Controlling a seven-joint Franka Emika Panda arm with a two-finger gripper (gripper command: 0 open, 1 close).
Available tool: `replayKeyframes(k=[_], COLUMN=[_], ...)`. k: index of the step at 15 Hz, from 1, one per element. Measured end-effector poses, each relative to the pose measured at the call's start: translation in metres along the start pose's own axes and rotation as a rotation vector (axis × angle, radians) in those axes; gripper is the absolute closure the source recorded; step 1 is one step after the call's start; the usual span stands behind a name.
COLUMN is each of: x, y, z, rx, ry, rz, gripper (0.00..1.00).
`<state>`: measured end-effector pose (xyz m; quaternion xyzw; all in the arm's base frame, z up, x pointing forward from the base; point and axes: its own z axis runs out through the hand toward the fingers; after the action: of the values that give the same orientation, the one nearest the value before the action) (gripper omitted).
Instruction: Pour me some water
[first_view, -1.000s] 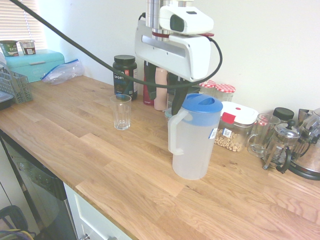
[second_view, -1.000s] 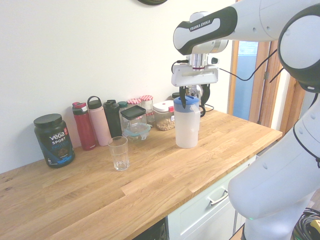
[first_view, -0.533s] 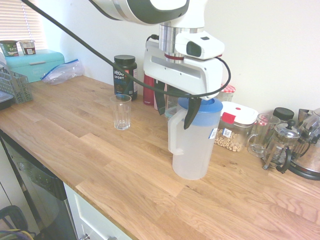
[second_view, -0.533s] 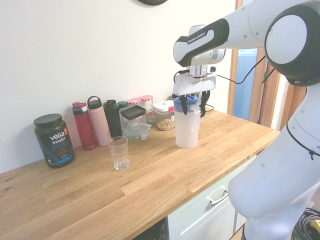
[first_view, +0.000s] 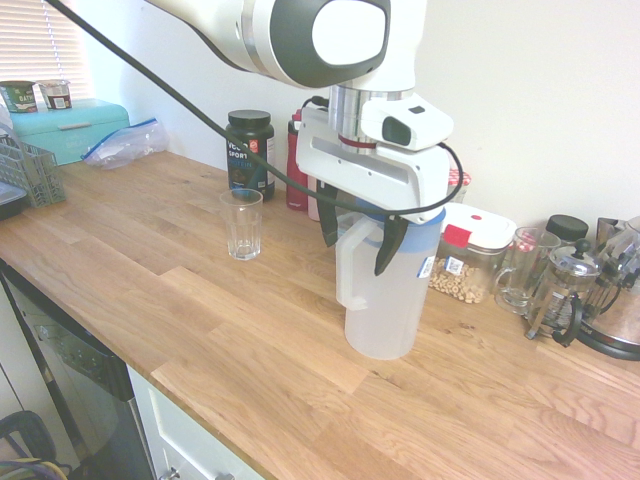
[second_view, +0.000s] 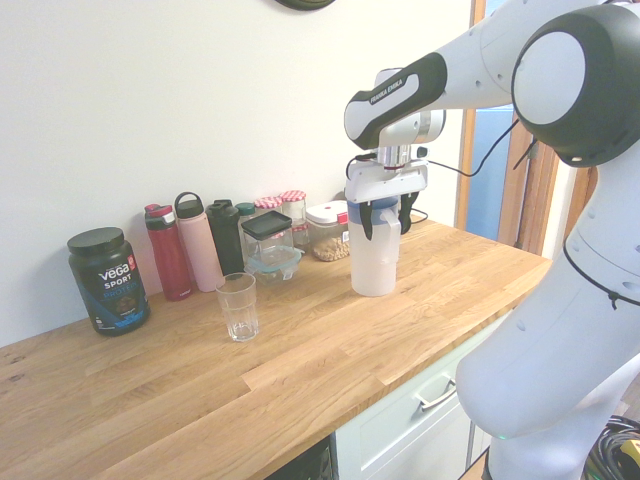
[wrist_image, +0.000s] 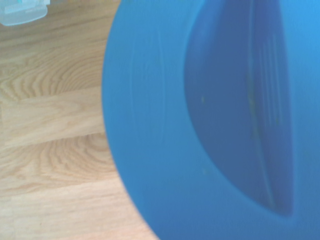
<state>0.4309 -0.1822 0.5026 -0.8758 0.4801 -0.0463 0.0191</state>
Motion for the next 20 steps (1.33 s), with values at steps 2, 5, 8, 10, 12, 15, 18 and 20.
replayKeyframes(k=[2, 5, 8, 10, 12, 15, 18, 20], x=[0.004, 0.007, 0.007, 0.007, 0.007, 0.007, 0.009, 0.009], y=[-0.002, -0.004, -0.003, -0.004, -0.005, -0.007, -0.009, -0.009], z=[0.006, 0.013, 0.016, 0.017, 0.019, 0.025, 0.031, 0.031], rx=[0.004, -0.001, -0.004, -0.006, -0.008, -0.016, -0.02, -0.02], ry=[0.008, 0.007, 0.003, 0.001, -0.003, -0.011, -0.015, -0.015], rz=[-0.002, -0.002, -0.001, -0.001, -0.003, -0.006, -0.007, -0.006], gripper=[1.0, 1.0, 1.0, 1.0, 1.0, 1.0, 1.0, 1.0])
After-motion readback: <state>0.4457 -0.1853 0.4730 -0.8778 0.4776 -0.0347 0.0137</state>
